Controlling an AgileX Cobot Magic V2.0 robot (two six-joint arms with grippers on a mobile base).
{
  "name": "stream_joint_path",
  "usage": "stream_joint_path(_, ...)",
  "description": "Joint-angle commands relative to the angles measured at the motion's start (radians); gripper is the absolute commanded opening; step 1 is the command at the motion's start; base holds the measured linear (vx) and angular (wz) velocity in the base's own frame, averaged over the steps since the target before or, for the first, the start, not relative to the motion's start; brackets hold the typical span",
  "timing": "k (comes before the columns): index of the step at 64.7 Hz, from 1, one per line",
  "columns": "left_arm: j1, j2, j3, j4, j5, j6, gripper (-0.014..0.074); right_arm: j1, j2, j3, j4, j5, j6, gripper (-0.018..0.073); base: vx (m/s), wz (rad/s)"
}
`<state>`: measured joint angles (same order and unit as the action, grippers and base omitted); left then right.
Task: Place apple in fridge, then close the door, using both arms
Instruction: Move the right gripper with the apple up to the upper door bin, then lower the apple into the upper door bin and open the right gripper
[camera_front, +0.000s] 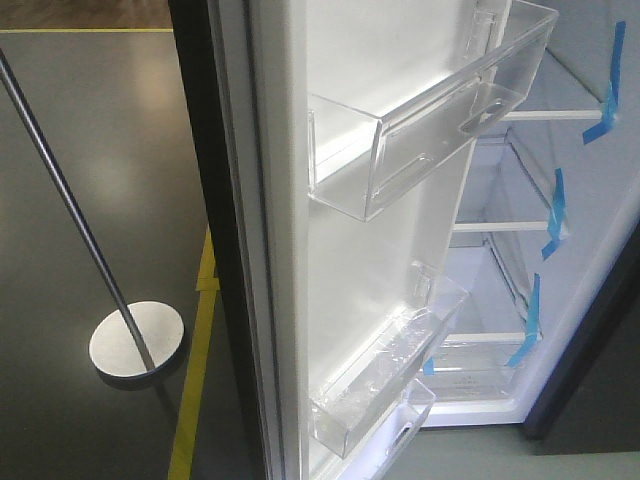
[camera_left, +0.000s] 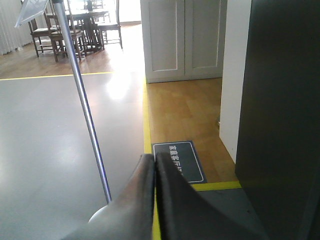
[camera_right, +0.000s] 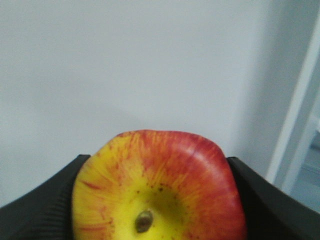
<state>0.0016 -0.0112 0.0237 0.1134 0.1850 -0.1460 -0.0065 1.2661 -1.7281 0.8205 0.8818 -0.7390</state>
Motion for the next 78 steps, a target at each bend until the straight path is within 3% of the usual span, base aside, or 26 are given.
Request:
stream_joint_path(1, -0.001, -0.015, -0.017, -0.005, -0.069, -0.004, -0.0006, -0.003, 0.102, -0.113, 0.109, -0.005, -0.052, 0.0098, 0.0, 0.0)
stream_joint_path(20, -0.001, -0.015, -0.017, -0.005, -0.069, -0.004, -0.0006, -0.003, 0.315, -0.238, 0.124, 0.043, -0.067, 0.0105, 0.0, 0.0)
stream_joint_path(29, -0.001, -0.015, -0.017, -0.005, -0.069, -0.004, -0.0006, -0.003, 0.351, -0.238, 0.122, 0.069, -0.095, 0.0153, 0.0, 0.0)
stream_joint_path(34, -0.001, -0.015, -0.017, -0.005, -0.069, -0.004, -0.0006, -0.003, 0.359, -0.237, 0.12, 0.081, -0.097, 0.0218, 0.0, 0.0)
stream_joint_path(53, -0.001, -0.015, -0.017, -0.005, -0.069, -0.004, -0.0006, -0.003, 0.377, -0.237, 0.117, 0.062, -0.093, 0.064, 0.0, 0.0)
stream_joint_path(58, -0.001, -0.015, -0.017, -0.005, -0.069, -0.004, -0.0006, -0.003, 0.377, -0.237, 0.118, 0.046, -0.078, 0.0687, 0.0, 0.0)
stream_joint_path(69, -0.001, -0.015, -0.017, -0.005, -0.069, -0.004, -0.0006, -0.003, 0.375, -0.237, 0.134, 0.035, -0.072, 0.0678, 0.0, 0.0)
stream_joint_path(78, -0.001, -0.015, -0.017, -0.005, -0.069, -0.004, -0.0006, -0.003, 0.343, -0.237, 0.141, 0.041, -0.04, 0.0594, 0.0, 0.0)
